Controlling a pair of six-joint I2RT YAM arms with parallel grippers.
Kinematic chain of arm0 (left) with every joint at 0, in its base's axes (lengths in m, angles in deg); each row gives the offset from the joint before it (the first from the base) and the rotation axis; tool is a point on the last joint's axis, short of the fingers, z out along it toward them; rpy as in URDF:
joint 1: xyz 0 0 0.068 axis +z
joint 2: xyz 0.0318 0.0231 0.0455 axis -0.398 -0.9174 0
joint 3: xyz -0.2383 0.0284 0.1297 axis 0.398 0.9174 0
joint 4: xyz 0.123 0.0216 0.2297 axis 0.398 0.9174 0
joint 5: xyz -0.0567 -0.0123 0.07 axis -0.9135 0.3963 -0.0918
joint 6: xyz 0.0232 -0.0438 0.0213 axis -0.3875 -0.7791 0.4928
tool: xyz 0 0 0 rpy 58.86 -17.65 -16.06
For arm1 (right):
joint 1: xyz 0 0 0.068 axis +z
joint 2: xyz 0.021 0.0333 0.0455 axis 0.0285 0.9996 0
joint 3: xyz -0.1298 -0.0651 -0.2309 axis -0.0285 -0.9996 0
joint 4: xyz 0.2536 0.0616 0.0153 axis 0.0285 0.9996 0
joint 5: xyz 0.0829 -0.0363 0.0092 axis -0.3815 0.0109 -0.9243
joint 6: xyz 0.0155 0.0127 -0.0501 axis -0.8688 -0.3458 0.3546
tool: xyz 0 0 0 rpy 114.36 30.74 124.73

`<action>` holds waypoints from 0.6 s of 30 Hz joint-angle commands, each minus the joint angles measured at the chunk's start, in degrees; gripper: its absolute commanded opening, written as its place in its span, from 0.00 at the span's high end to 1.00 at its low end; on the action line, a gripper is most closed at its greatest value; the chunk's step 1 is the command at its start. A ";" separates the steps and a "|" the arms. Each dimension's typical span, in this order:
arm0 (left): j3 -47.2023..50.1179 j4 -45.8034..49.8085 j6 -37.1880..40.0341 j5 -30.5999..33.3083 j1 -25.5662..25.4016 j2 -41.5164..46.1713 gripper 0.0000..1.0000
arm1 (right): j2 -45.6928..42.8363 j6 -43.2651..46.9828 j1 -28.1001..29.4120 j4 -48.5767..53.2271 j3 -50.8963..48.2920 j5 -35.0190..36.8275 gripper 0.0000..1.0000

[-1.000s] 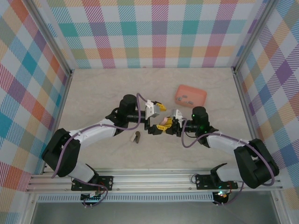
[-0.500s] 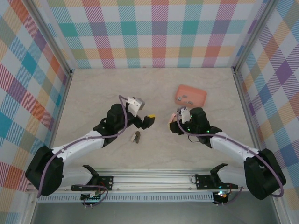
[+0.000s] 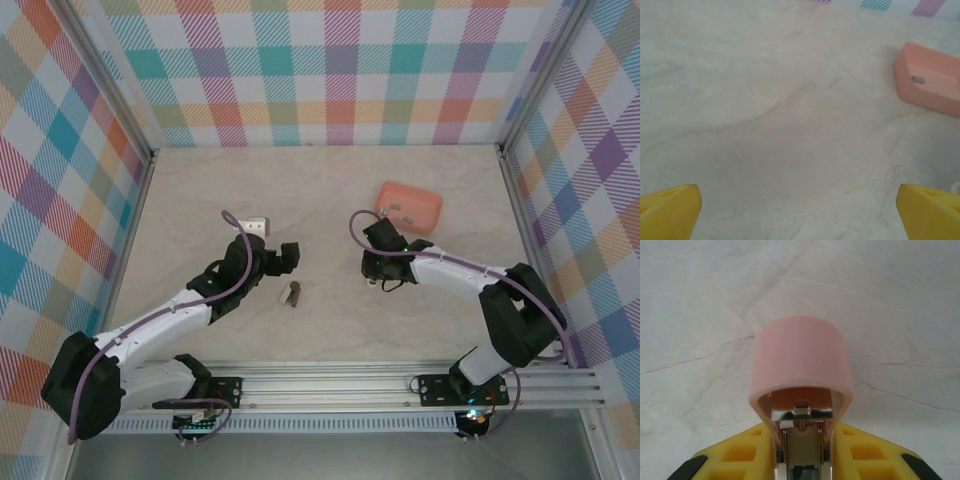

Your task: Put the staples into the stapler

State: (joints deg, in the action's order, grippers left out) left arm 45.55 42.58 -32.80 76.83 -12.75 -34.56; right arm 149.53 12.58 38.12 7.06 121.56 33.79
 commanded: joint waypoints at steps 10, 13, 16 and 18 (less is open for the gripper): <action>-0.85 6.49 -2.66 5.08 0.35 -0.74 0.00 | 6.20 -4.59 1.89 5.01 4.31 7.90 0.74; -0.85 6.40 -2.72 5.21 0.35 -0.98 0.00 | 7.08 -4.01 1.87 5.03 4.58 7.82 0.73; -0.73 6.49 -2.63 5.25 0.35 -1.12 0.00 | 7.62 -3.25 1.91 4.86 4.50 7.57 0.71; -0.77 6.71 -2.72 5.39 0.35 -1.14 0.00 | 8.12 -2.68 1.92 4.94 4.57 7.21 0.70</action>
State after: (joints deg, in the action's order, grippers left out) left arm 45.55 48.04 -34.53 81.02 -12.75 -35.43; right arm 156.81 9.60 39.59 10.89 124.90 40.41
